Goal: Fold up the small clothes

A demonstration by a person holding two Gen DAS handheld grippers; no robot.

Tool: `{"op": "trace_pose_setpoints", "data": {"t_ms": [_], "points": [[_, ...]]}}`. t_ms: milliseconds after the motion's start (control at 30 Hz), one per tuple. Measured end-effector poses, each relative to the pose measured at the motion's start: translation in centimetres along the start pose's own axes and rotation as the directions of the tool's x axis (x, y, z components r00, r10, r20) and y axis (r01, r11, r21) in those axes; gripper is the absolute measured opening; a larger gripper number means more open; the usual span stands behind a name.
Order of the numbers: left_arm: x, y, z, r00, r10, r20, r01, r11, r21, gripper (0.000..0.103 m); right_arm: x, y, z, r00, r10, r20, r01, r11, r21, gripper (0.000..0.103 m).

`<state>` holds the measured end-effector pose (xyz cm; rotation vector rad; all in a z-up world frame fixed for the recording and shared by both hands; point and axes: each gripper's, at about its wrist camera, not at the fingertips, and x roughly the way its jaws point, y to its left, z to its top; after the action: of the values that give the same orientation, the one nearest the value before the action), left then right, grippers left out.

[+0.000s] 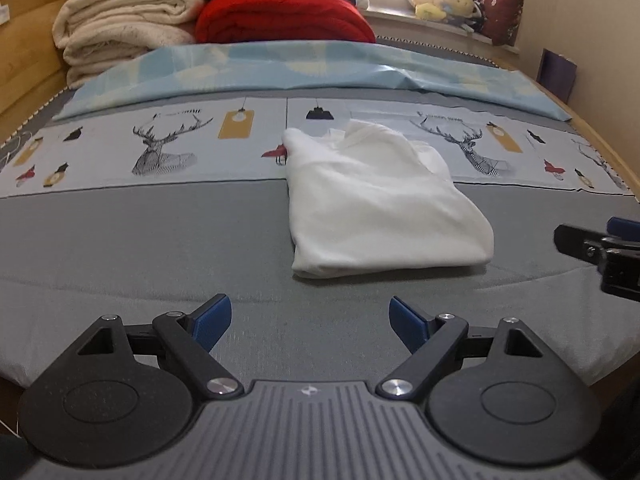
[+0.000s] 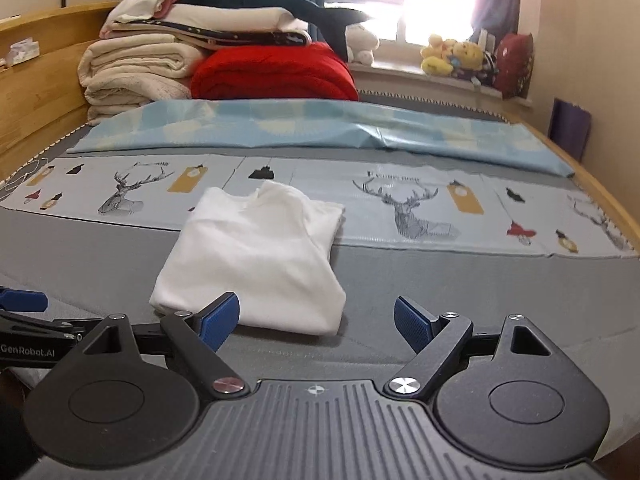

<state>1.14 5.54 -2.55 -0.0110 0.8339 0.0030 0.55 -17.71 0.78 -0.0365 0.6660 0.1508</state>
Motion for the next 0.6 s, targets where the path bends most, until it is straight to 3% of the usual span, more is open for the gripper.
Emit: {"op": "trace_pose_setpoints", "data": {"t_ms": [600], "points": [[0.16, 0.78, 0.20, 1.000, -0.013, 0.020, 0.013, 1.000, -0.016, 0.090, 0.99, 0.26, -0.28, 0.999, 0.016, -0.031, -0.016, 1.000, 0.000, 0.087]]}}
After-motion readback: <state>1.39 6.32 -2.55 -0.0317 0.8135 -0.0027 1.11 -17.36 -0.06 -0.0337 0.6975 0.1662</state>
